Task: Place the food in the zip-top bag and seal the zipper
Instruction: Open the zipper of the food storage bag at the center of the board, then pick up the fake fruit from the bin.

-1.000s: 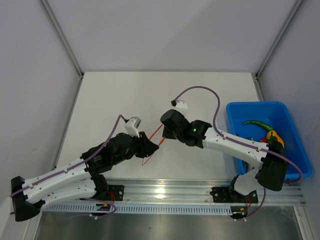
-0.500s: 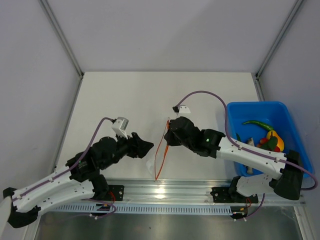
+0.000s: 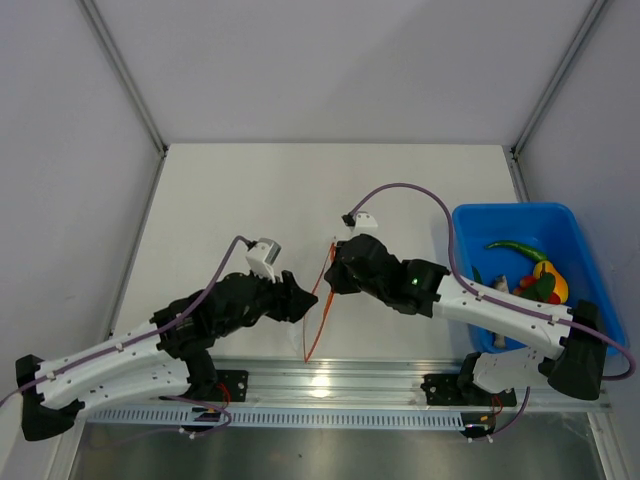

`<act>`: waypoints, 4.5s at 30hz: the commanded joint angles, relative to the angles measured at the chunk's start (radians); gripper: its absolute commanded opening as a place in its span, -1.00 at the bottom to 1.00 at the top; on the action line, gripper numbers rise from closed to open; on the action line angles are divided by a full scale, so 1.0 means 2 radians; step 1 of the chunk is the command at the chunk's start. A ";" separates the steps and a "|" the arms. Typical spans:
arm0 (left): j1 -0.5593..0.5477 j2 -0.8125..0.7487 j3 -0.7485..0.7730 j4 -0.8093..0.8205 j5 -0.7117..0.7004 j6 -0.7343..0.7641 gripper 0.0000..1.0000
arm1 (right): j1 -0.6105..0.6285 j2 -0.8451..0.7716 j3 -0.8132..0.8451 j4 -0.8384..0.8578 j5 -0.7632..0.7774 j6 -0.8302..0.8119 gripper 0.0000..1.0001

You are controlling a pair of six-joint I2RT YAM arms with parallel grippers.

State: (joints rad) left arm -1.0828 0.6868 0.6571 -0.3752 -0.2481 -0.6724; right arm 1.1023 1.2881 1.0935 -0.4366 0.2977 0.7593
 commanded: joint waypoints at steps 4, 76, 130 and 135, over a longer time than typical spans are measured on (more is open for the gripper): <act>-0.024 -0.002 0.023 0.020 -0.022 0.009 0.29 | 0.001 -0.010 -0.003 0.014 -0.003 0.006 -1.00; 0.002 0.292 0.240 0.002 0.007 0.062 -0.99 | -0.617 -0.139 0.008 -0.280 0.095 -0.156 0.99; 0.075 0.326 0.249 0.042 0.211 0.065 -0.99 | -0.730 0.128 -0.065 -0.039 0.218 -0.177 0.19; 0.077 0.326 0.252 0.038 0.213 0.065 -0.99 | -0.731 0.134 -0.063 -0.035 0.212 -0.181 -0.38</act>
State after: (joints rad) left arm -0.9390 1.3384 1.1114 -0.3229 0.1570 -0.5560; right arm -0.3523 1.5436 0.9623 -0.5404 0.6960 0.3973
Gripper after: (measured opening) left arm 0.005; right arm 0.358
